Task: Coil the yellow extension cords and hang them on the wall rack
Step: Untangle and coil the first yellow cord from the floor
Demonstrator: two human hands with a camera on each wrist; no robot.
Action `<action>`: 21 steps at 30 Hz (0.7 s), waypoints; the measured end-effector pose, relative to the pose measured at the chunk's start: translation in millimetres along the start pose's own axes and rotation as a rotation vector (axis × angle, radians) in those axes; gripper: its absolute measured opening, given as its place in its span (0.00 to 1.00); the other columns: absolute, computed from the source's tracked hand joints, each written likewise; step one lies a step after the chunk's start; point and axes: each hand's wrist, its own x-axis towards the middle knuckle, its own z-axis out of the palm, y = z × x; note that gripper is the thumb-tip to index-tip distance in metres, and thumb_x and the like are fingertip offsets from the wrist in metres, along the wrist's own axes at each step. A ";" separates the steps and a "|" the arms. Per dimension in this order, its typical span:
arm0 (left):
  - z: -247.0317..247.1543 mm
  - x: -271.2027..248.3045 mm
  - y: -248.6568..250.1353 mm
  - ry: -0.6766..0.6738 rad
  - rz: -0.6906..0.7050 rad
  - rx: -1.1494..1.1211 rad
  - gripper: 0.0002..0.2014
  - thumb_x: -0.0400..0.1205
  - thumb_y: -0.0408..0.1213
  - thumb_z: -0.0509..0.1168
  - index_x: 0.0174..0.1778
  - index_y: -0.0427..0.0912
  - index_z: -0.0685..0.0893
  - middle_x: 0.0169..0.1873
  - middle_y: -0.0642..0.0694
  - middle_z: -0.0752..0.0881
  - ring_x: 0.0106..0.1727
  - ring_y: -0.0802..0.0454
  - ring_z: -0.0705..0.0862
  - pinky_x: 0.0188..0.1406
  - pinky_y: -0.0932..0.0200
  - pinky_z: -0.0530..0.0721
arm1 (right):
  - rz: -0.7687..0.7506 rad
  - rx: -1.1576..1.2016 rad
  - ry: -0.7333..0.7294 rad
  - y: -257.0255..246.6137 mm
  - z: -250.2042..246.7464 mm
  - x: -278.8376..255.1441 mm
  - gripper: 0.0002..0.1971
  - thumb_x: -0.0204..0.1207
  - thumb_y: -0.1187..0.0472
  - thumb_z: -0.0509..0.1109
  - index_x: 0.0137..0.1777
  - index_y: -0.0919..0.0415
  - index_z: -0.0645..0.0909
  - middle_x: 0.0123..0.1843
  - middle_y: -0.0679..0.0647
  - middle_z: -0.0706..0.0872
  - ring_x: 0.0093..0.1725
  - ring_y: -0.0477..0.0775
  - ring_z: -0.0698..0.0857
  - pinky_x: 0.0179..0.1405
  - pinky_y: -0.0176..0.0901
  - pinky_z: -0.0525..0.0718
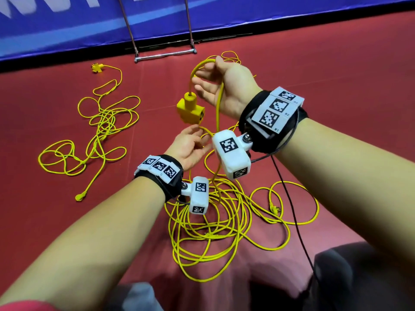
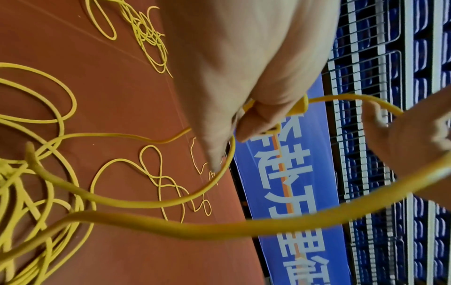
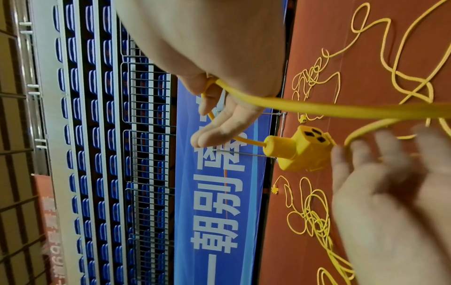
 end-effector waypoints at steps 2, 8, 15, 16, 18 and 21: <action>10.2 -16.6 -0.9 -0.094 -0.082 0.277 0.17 0.81 0.15 0.55 0.61 0.37 0.71 0.47 0.37 0.77 0.41 0.45 0.78 0.29 0.59 0.87 | 0.002 0.031 -0.015 -1.3 3.9 -1.8 0.20 0.90 0.55 0.53 0.39 0.63 0.74 0.41 0.60 0.83 0.28 0.57 0.89 0.24 0.41 0.86; 20.7 -36.6 -23.1 -0.300 -0.173 0.838 0.18 0.86 0.26 0.58 0.28 0.38 0.69 0.19 0.53 0.73 0.13 0.62 0.70 0.19 0.70 0.69 | 0.030 -0.014 0.001 3.7 -4.8 0.6 0.18 0.90 0.54 0.52 0.42 0.62 0.74 0.45 0.61 0.85 0.29 0.57 0.90 0.24 0.42 0.86; 5.3 -10.7 -6.3 -0.038 -0.095 0.651 0.16 0.84 0.24 0.56 0.31 0.40 0.76 0.16 0.51 0.77 0.18 0.59 0.75 0.31 0.60 0.69 | 0.052 -0.070 0.042 5.9 -8.3 2.6 0.17 0.90 0.55 0.53 0.42 0.62 0.75 0.46 0.58 0.84 0.28 0.56 0.89 0.23 0.39 0.85; 4.7 -10.4 -3.0 -0.033 -0.077 0.642 0.17 0.84 0.23 0.54 0.31 0.40 0.75 0.12 0.53 0.76 0.13 0.61 0.73 0.28 0.61 0.68 | 0.051 -0.080 0.040 6.6 -7.2 2.0 0.17 0.90 0.55 0.53 0.43 0.61 0.75 0.47 0.57 0.84 0.28 0.56 0.89 0.23 0.38 0.84; 3.1 -8.6 4.2 0.016 -0.084 0.599 0.15 0.83 0.23 0.52 0.34 0.41 0.77 0.13 0.54 0.79 0.14 0.60 0.76 0.28 0.60 0.74 | 0.049 -0.106 0.030 7.1 -5.0 -0.1 0.16 0.90 0.55 0.54 0.43 0.60 0.75 0.48 0.55 0.85 0.30 0.55 0.89 0.22 0.37 0.83; 1.5 -17.0 23.4 0.045 -0.089 0.438 0.12 0.82 0.27 0.52 0.42 0.41 0.80 0.26 0.49 0.88 0.26 0.54 0.84 0.47 0.49 0.85 | 0.028 -0.182 -0.016 7.2 -2.6 -3.8 0.15 0.89 0.55 0.55 0.44 0.59 0.77 0.54 0.54 0.85 0.31 0.55 0.90 0.21 0.35 0.80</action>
